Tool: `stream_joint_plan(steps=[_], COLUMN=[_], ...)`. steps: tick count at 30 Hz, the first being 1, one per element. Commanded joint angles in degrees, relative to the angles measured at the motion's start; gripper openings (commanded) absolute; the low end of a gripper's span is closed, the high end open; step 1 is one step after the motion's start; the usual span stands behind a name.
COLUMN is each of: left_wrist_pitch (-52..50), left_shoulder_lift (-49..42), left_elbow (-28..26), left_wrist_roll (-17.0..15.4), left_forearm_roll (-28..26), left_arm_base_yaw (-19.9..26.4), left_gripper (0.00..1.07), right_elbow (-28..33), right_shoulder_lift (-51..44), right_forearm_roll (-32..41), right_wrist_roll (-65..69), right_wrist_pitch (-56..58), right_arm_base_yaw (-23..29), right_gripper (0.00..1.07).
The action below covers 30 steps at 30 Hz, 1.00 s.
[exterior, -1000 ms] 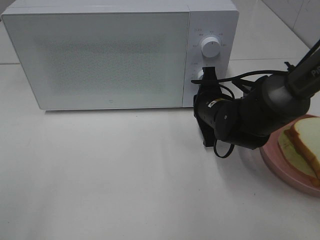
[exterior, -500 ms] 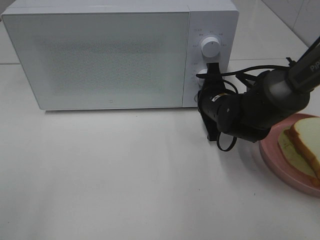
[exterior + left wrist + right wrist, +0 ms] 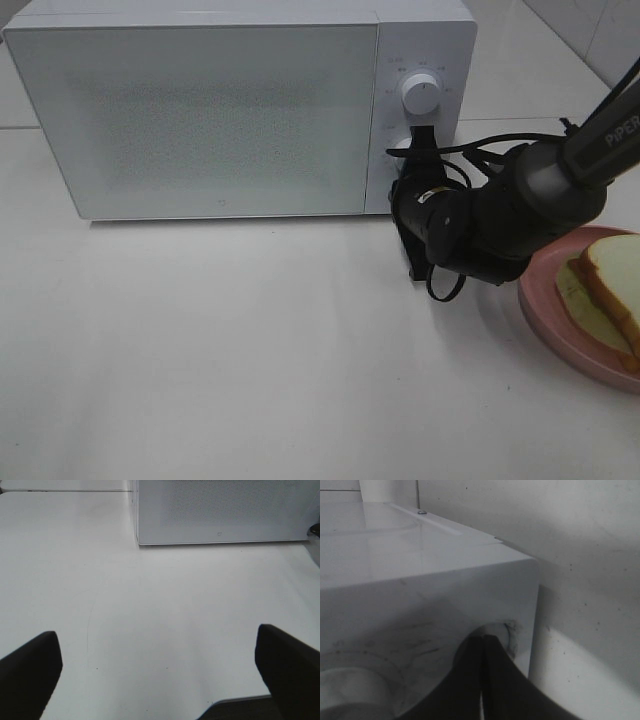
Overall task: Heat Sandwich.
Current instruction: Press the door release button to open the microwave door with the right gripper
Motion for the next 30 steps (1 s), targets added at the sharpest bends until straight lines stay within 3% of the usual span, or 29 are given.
stream_joint_plan(steps=[1, 22, 30], left_wrist_pitch=[-0.69, -0.69, -0.69], left_shoulder_lift=[-1.20, -1.20, -1.20], left_elbow=[0.00, 0.00, 0.00], left_wrist_roll=[-0.29, -0.29, -0.29], left_forearm_roll=[-0.11, -0.11, -0.11], left_arm_base_yaw=[-0.34, -0.34, -0.34], left_gripper=[0.98, 0.98, 0.98], right_elbow=[-3.72, -6.70, -3.78], right_shoulder_lift=[0.34, 1.49, -1.32], right_forearm_roll=[-2.06, -3.04, -3.04], right_wrist_roll=[-0.17, -0.52, -0.23], right_wrist_pitch=[-9.74, -9.51, -0.52], right_arm_base_yaw=[-0.80, -1.89, -0.29], right_gripper=[0.00, 0.00, 0.00])
